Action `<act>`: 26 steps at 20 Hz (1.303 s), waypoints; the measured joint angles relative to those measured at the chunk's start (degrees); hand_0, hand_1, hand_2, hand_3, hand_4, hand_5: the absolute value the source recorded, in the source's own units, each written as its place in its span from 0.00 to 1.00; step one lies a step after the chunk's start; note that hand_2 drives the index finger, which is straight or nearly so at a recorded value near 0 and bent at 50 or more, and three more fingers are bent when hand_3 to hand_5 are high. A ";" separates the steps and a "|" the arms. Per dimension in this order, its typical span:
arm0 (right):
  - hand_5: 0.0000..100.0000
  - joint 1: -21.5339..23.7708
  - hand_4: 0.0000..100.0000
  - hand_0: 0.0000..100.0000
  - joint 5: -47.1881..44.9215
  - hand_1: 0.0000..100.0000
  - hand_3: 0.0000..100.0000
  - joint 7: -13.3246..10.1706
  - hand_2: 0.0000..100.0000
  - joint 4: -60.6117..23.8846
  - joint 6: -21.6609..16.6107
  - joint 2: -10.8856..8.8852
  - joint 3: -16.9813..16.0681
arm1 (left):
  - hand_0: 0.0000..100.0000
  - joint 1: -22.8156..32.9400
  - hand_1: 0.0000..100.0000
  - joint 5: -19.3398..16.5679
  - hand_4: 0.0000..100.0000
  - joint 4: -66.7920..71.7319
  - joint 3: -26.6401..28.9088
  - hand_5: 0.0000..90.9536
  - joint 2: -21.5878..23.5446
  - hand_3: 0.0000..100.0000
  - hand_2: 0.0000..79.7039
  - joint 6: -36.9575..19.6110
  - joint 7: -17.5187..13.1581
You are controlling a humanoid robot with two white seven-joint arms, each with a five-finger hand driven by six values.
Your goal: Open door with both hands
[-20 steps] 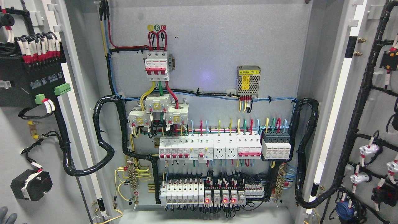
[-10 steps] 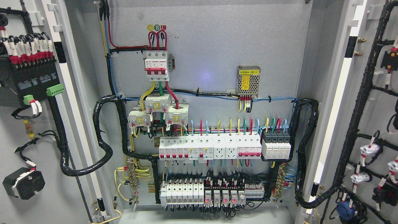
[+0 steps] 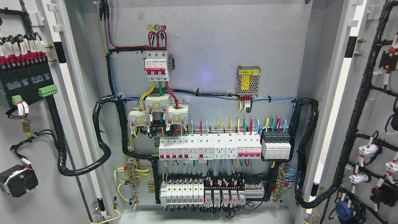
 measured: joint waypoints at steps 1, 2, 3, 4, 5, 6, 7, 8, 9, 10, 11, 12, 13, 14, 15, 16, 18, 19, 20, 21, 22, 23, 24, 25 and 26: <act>0.00 0.08 0.00 0.19 0.01 0.00 0.00 0.07 0.00 -0.16 -0.67 -0.18 0.41 | 0.00 -0.05 0.00 0.44 0.00 0.40 0.21 0.00 0.22 0.00 0.00 0.00 0.07; 0.00 0.14 0.00 0.19 0.02 0.00 0.00 0.10 0.00 -0.32 -1.30 -0.40 0.81 | 0.00 -0.12 0.00 0.81 0.00 0.77 0.44 0.00 0.44 0.00 0.00 0.00 0.11; 0.00 0.18 0.00 0.19 0.03 0.00 0.00 0.11 0.00 -0.45 -1.83 -0.64 1.19 | 0.00 -0.19 0.00 1.15 0.00 1.13 0.68 0.00 0.66 0.00 0.00 0.00 0.16; 0.00 0.21 0.00 0.19 0.04 0.00 0.00 0.13 0.00 -0.59 -2.29 -0.90 1.56 | 0.00 -0.23 0.00 1.41 0.00 1.45 0.89 0.00 0.87 0.00 0.00 0.00 0.17; 0.00 0.24 0.00 0.19 0.05 0.00 0.00 0.13 0.00 -0.70 -2.59 -1.14 1.91 | 0.00 -0.26 0.00 1.71 0.00 1.76 1.10 0.00 1.06 0.00 0.00 0.00 0.23; 0.00 0.25 0.00 0.19 0.07 0.00 0.00 0.15 0.00 -0.81 -2.79 -1.36 2.24 | 0.00 -0.31 0.00 2.04 0.00 2.05 1.29 0.00 1.24 0.00 0.00 0.00 0.27; 0.00 0.26 0.00 0.19 0.09 0.00 0.00 0.15 0.00 -0.90 -2.93 -1.58 2.63 | 0.00 -0.37 0.00 2.36 0.00 2.35 1.47 0.00 1.43 0.00 0.00 0.00 0.30; 0.00 0.25 0.00 0.19 0.10 0.00 0.00 0.15 0.00 -0.99 -3.03 -1.83 3.04 | 0.00 -0.42 0.00 2.67 0.00 2.69 1.66 0.00 1.64 0.00 0.00 0.00 0.31; 0.00 0.23 0.00 0.19 0.11 0.00 0.00 0.16 0.00 -1.09 -3.11 -2.09 3.51 | 0.00 -0.51 0.00 2.94 0.00 2.99 1.80 0.00 1.82 0.00 0.00 0.00 0.31; 0.00 0.19 0.00 0.19 0.11 0.00 0.00 0.16 0.00 -1.15 -3.13 -2.32 3.94 | 0.00 -0.68 0.00 3.16 0.00 3.35 1.96 0.00 2.03 0.00 0.00 0.00 0.31; 0.00 0.14 0.00 0.19 0.12 0.00 0.00 0.16 0.00 -1.23 -3.17 -2.52 4.33 | 0.00 -0.86 0.00 3.37 0.00 3.68 2.09 0.00 2.22 0.00 0.00 0.00 0.26; 0.00 0.07 0.00 0.19 0.12 0.00 0.00 0.16 0.00 -1.27 -3.21 -2.73 4.78 | 0.00 -1.05 0.00 3.60 0.00 4.04 2.23 0.00 2.43 0.00 0.00 0.01 0.23; 0.00 0.01 0.00 0.19 0.13 0.00 0.00 0.17 0.00 -1.33 -3.23 -2.90 5.18 | 0.00 -1.20 0.00 3.84 0.00 4.35 2.34 0.00 2.64 0.00 0.00 0.01 0.19; 0.00 -0.02 0.00 0.19 0.13 0.00 0.00 0.16 0.00 -1.36 -3.23 -3.06 5.55 | 0.00 -1.37 0.00 4.10 0.00 4.67 2.46 0.00 2.87 0.00 0.00 0.02 0.17; 0.00 -0.05 0.00 0.19 0.14 0.00 0.00 0.16 0.00 -1.38 -3.23 -3.21 5.89 | 0.00 -1.55 0.00 4.34 0.00 4.96 2.57 0.00 3.08 0.00 0.00 0.02 0.16; 0.00 -0.09 0.00 0.19 0.14 0.00 0.00 0.17 0.00 -1.41 -3.23 -3.33 6.19 | 0.00 -1.65 0.00 4.58 0.00 5.23 2.66 0.00 3.26 0.00 0.00 0.02 0.16; 0.00 -0.13 0.00 0.19 0.16 0.00 0.00 0.17 0.00 -1.47 -3.23 -3.55 6.75 | 0.00 -1.86 0.00 4.92 0.00 5.70 2.81 0.00 3.60 0.00 0.00 0.02 0.15; 0.00 -0.13 0.00 0.19 0.17 0.00 0.00 0.17 0.00 -1.48 -3.23 -3.66 7.01 | 0.00 -1.93 0.00 5.05 0.00 5.89 2.88 0.00 3.73 0.00 0.00 0.02 0.14; 0.00 -0.13 0.00 0.19 0.18 0.00 0.00 0.17 0.00 -1.50 -3.23 -3.76 7.34 | 0.00 -2.00 0.00 5.17 0.00 6.10 2.94 0.00 3.88 0.00 0.00 0.02 0.14; 0.00 -0.13 0.00 0.19 0.20 0.00 0.00 0.17 0.00 -1.52 -3.23 -3.85 7.67 | 0.00 -2.03 0.00 5.24 0.00 6.24 3.00 0.00 4.00 0.00 0.00 0.02 0.14; 0.00 -0.10 0.00 0.19 0.22 0.00 0.00 0.17 0.00 -1.53 -3.23 -3.95 8.04 | 0.00 -2.07 0.00 5.33 0.00 6.41 3.04 0.00 4.13 0.00 0.00 0.02 0.14; 0.00 -0.07 0.00 0.19 0.23 0.00 0.00 0.17 0.00 -1.53 -3.23 -4.06 8.41 | 0.00 -2.11 0.00 5.40 0.00 6.54 3.10 0.00 4.24 0.00 0.00 0.02 0.13; 0.00 -0.04 0.00 0.19 0.25 0.00 0.00 0.17 0.00 -1.51 -3.23 -4.17 8.73 | 0.00 -2.16 0.00 5.45 0.00 6.66 3.14 0.00 4.34 0.00 0.00 0.02 0.13; 0.00 -0.02 0.00 0.19 0.27 0.00 0.00 0.17 0.00 -1.50 -3.24 -4.28 9.04 | 0.00 -2.19 0.00 5.50 0.00 6.76 3.17 0.00 4.43 0.00 0.00 0.02 0.12; 0.00 0.00 0.00 0.19 0.28 0.00 0.00 0.18 0.00 -1.48 -3.23 -4.38 9.35 | 0.00 -2.22 0.00 5.54 0.00 6.87 3.21 0.00 4.52 0.00 0.00 0.02 0.10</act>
